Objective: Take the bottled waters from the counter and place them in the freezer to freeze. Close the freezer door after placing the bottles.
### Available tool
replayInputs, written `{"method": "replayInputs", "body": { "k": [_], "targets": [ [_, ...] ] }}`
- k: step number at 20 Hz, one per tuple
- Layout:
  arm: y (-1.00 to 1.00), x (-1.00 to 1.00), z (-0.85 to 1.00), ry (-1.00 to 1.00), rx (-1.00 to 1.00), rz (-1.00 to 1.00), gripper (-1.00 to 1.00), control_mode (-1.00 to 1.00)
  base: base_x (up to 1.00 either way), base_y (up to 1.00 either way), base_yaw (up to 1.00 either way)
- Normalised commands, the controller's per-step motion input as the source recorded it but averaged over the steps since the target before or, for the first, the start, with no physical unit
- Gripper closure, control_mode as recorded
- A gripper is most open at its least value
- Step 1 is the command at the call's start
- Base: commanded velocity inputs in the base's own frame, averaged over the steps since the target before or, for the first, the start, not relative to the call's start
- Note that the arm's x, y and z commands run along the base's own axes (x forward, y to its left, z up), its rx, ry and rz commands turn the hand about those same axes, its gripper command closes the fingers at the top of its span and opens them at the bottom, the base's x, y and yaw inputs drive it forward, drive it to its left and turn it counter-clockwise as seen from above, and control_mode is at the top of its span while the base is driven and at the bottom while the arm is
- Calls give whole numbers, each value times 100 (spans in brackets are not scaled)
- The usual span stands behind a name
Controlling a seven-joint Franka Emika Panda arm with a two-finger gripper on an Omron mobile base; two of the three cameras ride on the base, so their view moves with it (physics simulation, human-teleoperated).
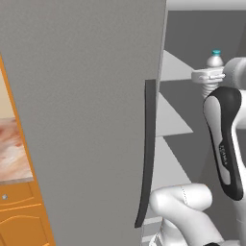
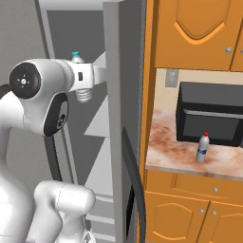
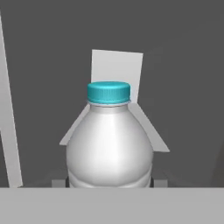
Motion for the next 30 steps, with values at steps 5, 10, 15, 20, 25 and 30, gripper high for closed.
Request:
{"method": "replayInputs", "body": {
  "k": [5,10,15,20,25,30],
  "targets": [
    [-4,32,25,0,0,2,100,-100,0,0,0],
    [0,66,-1,-1,3,0,100,-100,0,0,0],
    [0,61,-2,-14,5,0,100,-100,0,0,0],
    [0,53,-15,-15,2,0,100,-100,0,0,0],
    [0,47,-16,-1,0,1,100,-100,0,0,0],
    [-9,16,0,0,1,2,100,-100,0,0,0]
  ]
}}
